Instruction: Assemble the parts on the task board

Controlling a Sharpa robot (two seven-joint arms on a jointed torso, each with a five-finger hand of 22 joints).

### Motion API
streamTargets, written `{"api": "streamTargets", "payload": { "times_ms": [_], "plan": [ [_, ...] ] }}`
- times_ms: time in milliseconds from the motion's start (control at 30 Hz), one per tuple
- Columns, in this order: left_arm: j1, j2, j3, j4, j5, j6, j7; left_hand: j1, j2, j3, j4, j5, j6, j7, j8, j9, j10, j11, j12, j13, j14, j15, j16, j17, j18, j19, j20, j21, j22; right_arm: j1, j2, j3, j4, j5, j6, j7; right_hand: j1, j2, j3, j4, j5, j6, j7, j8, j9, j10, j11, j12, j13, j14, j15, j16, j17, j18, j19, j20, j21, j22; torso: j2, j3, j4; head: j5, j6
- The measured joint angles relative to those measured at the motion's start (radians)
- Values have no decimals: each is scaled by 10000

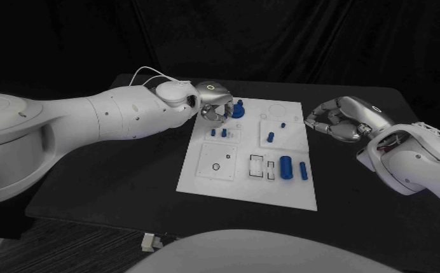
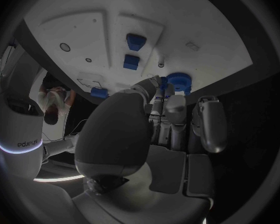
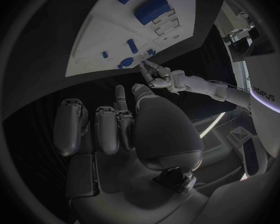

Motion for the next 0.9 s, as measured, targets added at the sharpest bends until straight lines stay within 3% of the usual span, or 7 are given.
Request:
{"api": "streamTargets", "payload": {
  "times_ms": [300, 333, 900],
  "plan": [
    [-140, 22, 0, -62, 12, 181, 18, 0, 0, 0, 0, -4, -1, 0, 0, 0, 4, 1, 0, 0, -1, 0, -6, -8, 0, -2, 1, -1, 0, -2, -4, 0, -2, 3, 40, -19, 0, 0, 0, 0, 0, 0, 0, 0, 0, 0, 0, 0, 0, 0, 0, 0, 0, 1, 0, 0, 0, 0, 5, -7, 1, -7, 0],
    [-146, 22, 0, -64, 13, 192, 18, 0, 0, 0, 0, -117, -2, 0, 0, 0, 4, 1, 0, 1, -1, 0, -7, -12, 0, -2, 1, -4, 0, -2, -4, 0, -2, 4, 44, -21, 0, 0, 0, 0, 0, 0, 0, 0, 0, 0, 0, 0, 0, 0, 0, 0, 0, 1, 0, 0, 0, 0, 6, -9, 0, -5, 0],
    [-175, -30, 2, -56, 23, 294, 3, -1, 1, 0, 0, -116, 0, 0, -1, -1, 21, -15, 0, 2, -2, 0, -86, -85, 0, -35, 34, -77, 0, -4, -1, 0, -3, 9, 98, -60, 1, 1, 0, 0, 0, -45, 44, 0, 0, 0, 0, -1, 0, 0, 0, 0, -3, 0, 0, 0, 0, 0, -5, -4, -3, 12, 0]
  ]
}}
